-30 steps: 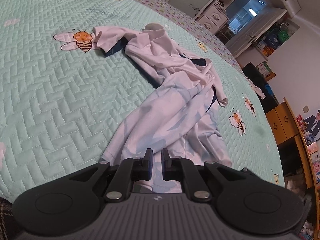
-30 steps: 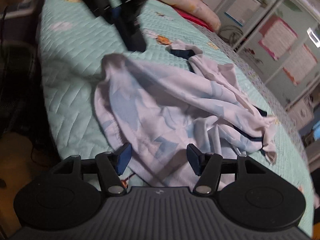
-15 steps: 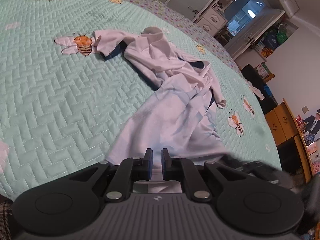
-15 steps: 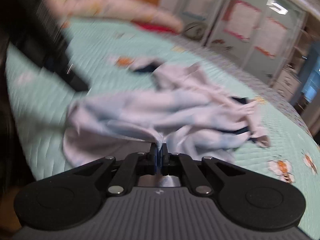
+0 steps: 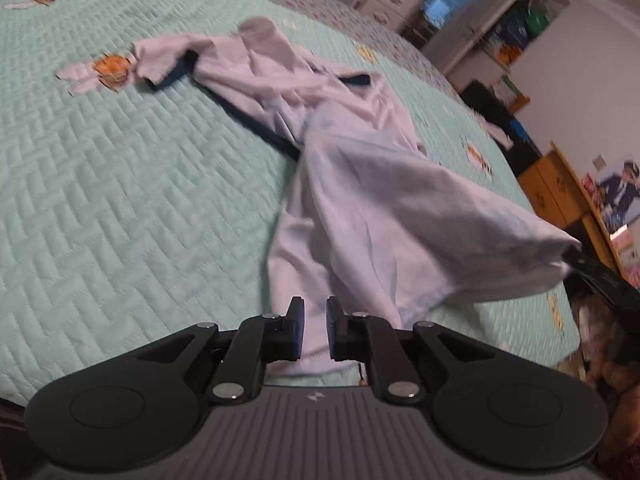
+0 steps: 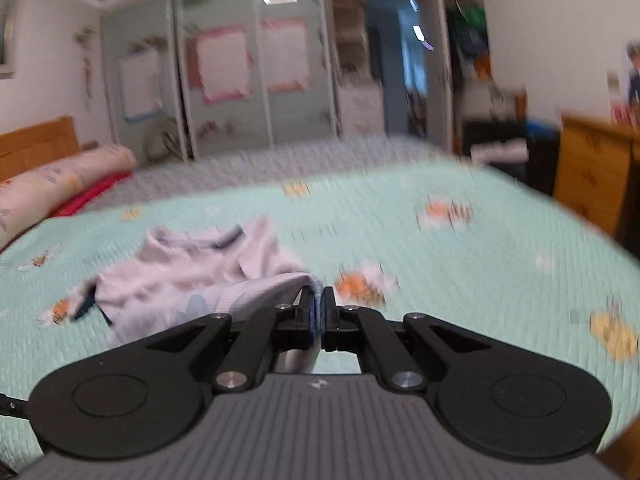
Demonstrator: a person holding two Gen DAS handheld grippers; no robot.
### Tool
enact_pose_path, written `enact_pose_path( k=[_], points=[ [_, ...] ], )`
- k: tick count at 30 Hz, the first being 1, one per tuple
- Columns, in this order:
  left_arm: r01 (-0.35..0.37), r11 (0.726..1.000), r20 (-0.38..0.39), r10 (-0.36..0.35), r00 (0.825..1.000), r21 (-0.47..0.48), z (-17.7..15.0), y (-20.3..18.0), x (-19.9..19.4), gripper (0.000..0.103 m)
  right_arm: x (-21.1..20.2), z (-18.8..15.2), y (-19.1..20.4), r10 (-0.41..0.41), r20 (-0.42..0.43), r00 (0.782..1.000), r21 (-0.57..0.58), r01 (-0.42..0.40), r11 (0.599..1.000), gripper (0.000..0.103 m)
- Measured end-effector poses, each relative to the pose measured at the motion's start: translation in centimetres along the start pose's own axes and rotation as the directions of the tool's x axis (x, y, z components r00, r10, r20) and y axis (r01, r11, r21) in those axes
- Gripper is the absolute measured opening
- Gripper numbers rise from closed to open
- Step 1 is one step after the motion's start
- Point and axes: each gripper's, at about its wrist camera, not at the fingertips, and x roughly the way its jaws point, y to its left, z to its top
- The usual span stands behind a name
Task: Fold clothes
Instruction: 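Drag the shirt body with the right gripper across the quilt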
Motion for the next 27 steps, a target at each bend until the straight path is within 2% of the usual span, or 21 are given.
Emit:
enact_pose_path(
  k=[2,5,6,8,10,12,15,17,20,27],
  points=[
    [-0.006,1.000,-0.020,0.006,1.000,0.009,-0.3,0.0,0.6,0.013,1.2,-0.9,-0.5,-0.026,-0.035,0.999,0.003,0.026,1.000,0.001],
    [-0.025,1.000,-0.028,0.025,0.999,-0.006,-0.4,0.6,1.0,0.027,3.1,-2.1,-1.8,-0.088,-0.075,0.993,0.001,0.088,0.996,0.001],
    [-0.033,0.999,-0.027,0.033,0.999,-0.020,-0.3,1.0,1.1,0.031,3.6,-2.1,-3.0,-0.112,-0.083,0.990,0.049,0.116,0.992,0.001],
    [-0.037,0.998,-0.033,0.035,0.999,-0.045,-0.2,1.7,1.3,0.032,4.4,-2.0,-5.6,-0.151,-0.104,0.983,0.162,0.167,0.973,0.001],
    [-0.022,0.998,-0.040,0.020,0.999,-0.060,-0.2,2.1,1.5,0.032,5.0,-2.0,-7.6,-0.181,-0.126,0.975,0.222,0.205,0.953,0.001],
    [-0.001,1.000,-0.038,0.001,0.999,-0.005,-0.4,1.5,1.6,0.032,5.8,-2.3,-8.4,-0.191,-0.154,0.969,0.244,0.225,0.943,0.001],
    [0.000,0.986,-0.049,0.008,0.999,0.167,-1.1,-0.4,1.5,0.035,6.7,-3.1,-8.5,-0.172,-0.197,0.965,0.264,0.221,0.939,0.001],
    [-0.027,0.969,-0.049,0.040,0.998,0.247,-1.9,-1.1,1.7,0.040,7.2,-3.7,-8.3,-0.161,-0.216,0.963,0.268,0.217,0.939,0.001],
    [-0.082,0.940,-0.040,0.101,0.994,0.332,-2.9,-1.6,2.2,0.041,7.3,-4.3,-8.1,-0.146,-0.224,0.964,0.266,0.205,0.942,0.001],
    [-0.072,0.953,-0.048,0.090,0.995,0.293,-2.9,-0.8,2.8,0.041,7.1,-4.9,-8.4,-0.135,-0.255,0.958,0.240,0.197,0.951,0.002]
  ],
)
